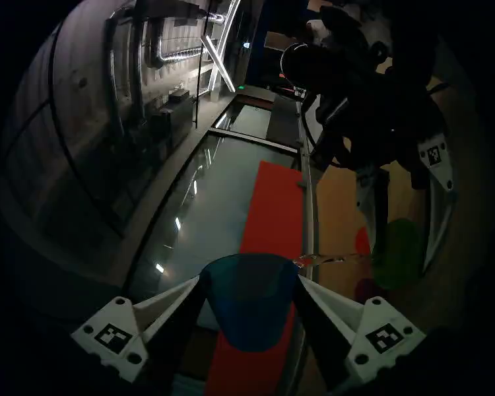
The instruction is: Pour water
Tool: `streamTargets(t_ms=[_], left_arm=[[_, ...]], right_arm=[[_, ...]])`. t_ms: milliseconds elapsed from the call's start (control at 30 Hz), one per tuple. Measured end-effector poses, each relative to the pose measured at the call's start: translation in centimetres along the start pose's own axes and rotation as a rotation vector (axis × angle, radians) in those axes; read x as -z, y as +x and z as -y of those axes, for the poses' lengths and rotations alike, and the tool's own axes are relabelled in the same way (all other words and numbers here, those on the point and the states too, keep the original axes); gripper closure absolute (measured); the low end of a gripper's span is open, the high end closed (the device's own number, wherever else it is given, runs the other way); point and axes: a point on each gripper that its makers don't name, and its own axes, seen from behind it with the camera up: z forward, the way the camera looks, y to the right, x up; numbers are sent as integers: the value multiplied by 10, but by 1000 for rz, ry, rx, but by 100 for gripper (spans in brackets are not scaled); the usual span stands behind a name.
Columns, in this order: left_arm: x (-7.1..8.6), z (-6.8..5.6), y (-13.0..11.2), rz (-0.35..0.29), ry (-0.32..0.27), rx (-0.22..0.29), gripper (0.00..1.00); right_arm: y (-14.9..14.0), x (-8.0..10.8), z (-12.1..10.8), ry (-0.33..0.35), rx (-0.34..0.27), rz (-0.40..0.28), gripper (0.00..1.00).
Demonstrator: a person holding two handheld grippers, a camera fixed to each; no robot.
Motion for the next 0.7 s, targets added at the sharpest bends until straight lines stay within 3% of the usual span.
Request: streamTargets(t_ms=[700], left_arm=[[1, 5, 2, 6, -1, -71, 13]], right_arm=[[1, -2, 1, 1, 5, 0, 0]])
